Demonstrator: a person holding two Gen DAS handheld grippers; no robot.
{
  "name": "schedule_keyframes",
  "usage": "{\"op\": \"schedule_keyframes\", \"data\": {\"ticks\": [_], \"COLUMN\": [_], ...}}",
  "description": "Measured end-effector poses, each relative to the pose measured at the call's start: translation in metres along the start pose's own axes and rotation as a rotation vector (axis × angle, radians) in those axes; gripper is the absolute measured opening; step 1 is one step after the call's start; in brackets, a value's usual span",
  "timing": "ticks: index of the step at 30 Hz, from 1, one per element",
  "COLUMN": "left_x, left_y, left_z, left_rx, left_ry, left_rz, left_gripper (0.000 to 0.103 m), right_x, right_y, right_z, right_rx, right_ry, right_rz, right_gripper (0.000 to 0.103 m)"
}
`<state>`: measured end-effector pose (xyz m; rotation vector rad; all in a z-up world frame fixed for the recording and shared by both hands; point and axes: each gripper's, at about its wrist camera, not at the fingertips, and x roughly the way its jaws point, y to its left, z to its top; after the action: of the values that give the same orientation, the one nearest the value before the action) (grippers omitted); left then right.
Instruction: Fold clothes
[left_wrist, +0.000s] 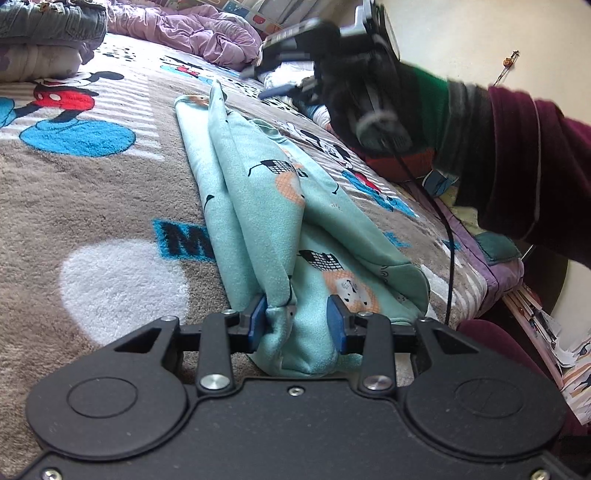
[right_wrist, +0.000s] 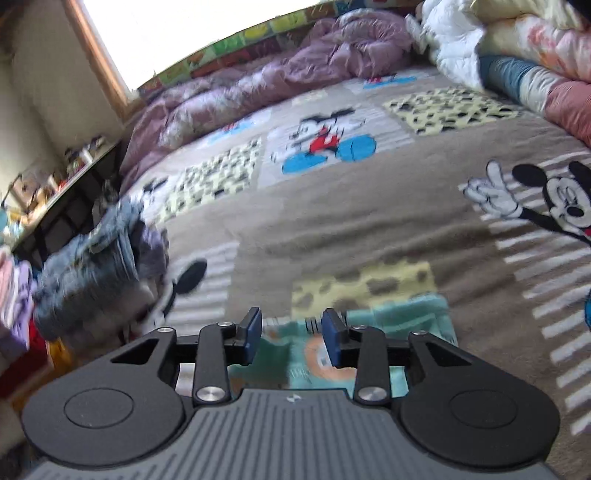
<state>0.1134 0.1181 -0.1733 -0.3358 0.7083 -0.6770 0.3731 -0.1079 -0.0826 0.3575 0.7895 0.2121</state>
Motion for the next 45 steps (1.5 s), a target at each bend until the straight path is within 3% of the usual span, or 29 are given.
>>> {"op": "schedule_keyframes", "data": {"ticks": [3, 6, 7, 9, 13, 16, 21, 25, 31, 35, 42, 45], "left_x": [0.001, 0.001, 0.001, 0.0, 0.0, 0.001, 0.002, 0.002, 0.001, 0.0, -0.002, -0.006], "left_y": [0.0, 0.001, 0.001, 0.001, 0.001, 0.002, 0.002, 0.001, 0.003, 0.011, 0.022, 0.019], "left_z": [0.0, 0.0, 0.0, 0.0, 0.001, 0.001, 0.002, 0.002, 0.002, 0.005, 0.007, 0.009], "left_rx": [0.0, -0.004, -0.005, -0.004, -0.004, -0.002, -0.005, -0.005, -0.019, -0.084, -0.191, -0.181], "left_ry": [-0.001, -0.001, -0.001, -0.001, 0.001, 0.004, 0.005, 0.005, 0.008, 0.01, 0.023, 0.024], "left_rz": [0.002, 0.001, 0.0, 0.0, -0.003, -0.004, -0.005, -0.005, -0.013, -0.051, -0.1, -0.093], "left_gripper": [0.035, 0.035, 0.035, 0.035, 0.035, 0.035, 0.035, 0.035, 0.035, 0.038, 0.038, 0.038], "right_x": [0.014, 0.02, 0.02, 0.017, -0.003, 0.0, -0.012, -0.007, 0.027, 0.048, 0.052, 0.038], "right_y": [-0.004, -0.004, -0.003, -0.003, -0.015, -0.016, -0.004, 0.026, 0.055, 0.072, 0.076, 0.077], "right_z": [-0.014, -0.025, -0.029, -0.031, -0.025, -0.024, -0.022, -0.03, -0.045, -0.054, -0.048, -0.045], "right_rx": [-0.015, 0.008, 0.007, 0.017, 0.056, 0.007, -0.098, -0.297, -0.477, -0.597, -0.632, -0.635], "right_ry": [0.068, 0.08, 0.074, 0.069, 0.009, 0.024, -0.072, -0.036, 0.058, 0.116, 0.134, 0.078], "right_rz": [0.026, 0.082, 0.1, 0.111, 0.096, 0.056, 0.08, 0.112, 0.039, -0.008, -0.018, -0.018], "right_gripper": [0.043, 0.04, 0.024, 0.007, 0.006, 0.012, 0.018, 0.018, 0.018, 0.016, 0.016, 0.016]}}
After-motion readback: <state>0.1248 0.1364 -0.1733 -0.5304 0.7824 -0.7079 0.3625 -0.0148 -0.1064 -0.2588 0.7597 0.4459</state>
